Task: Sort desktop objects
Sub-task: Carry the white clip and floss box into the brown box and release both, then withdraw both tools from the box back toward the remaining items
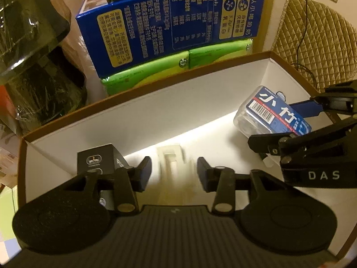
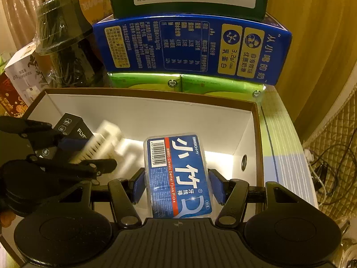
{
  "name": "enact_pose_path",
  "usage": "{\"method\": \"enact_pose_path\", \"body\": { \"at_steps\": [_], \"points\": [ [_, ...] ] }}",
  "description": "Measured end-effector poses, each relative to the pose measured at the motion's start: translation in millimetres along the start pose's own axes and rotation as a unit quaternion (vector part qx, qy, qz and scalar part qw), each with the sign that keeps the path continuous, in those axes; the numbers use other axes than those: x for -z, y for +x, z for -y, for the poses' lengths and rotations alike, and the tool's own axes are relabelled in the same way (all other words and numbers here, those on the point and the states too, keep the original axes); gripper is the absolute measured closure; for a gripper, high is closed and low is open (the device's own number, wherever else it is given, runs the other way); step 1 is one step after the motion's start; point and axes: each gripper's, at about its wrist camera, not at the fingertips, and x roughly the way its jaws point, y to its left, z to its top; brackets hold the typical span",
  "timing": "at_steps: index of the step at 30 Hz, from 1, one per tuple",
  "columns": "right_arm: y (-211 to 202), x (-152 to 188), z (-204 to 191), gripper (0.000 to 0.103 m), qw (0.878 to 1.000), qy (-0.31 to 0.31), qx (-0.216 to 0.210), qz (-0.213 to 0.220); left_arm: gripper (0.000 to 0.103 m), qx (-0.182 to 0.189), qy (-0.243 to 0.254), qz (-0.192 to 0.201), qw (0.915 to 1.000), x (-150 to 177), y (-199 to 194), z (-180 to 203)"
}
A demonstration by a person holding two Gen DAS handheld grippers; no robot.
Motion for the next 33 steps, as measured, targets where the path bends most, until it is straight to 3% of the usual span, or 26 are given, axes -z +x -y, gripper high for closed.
{"method": "enact_pose_path", "body": {
  "at_steps": [12, 16, 18, 20, 21, 24, 30, 33],
  "points": [
    [12, -7, -11, 0.046, 1.000, -0.030, 0.000, 0.009, 0.056, -0.038, -0.012, 0.017, 0.9990, -4, -17, -22],
    [12, -8, -11, 0.046, 0.999, -0.023, -0.005, 0.047, 0.051, -0.043, -0.018, 0.024, 0.9986, -3, -22, -27],
    [10, -9, -8, 0.042, 0.998, -0.017, -0.009, 0.067, 0.051, -0.046, -0.021, 0.028, 0.9983, -3, -24, -29],
    [5, -9, -5, 0.026, 0.997, -0.010, -0.012, 0.080, 0.050, -0.046, -0.022, 0.030, 0.9982, -2, -28, -31],
    [0, -7, -3, 0.023, 0.996, -0.007, -0.016, 0.087, 0.049, -0.045, -0.023, 0.032, 0.9982, -1, -31, -31],
    [-15, -4, 1, 0.022, 0.996, 0.000, -0.029, 0.090, 0.043, -0.040, -0.025, 0.036, 0.9982, 3, -40, -32],
    [-49, 9, -4, 0.008, 0.995, -0.002, -0.043, 0.086, 0.036, -0.036, -0.030, 0.043, 0.9980, 12, -66, -29],
    [-62, 17, -5, 0.003, 0.995, 0.006, -0.049, 0.087, 0.025, -0.041, -0.038, 0.047, 0.9974, 17, -80, -29]
  ]
}}
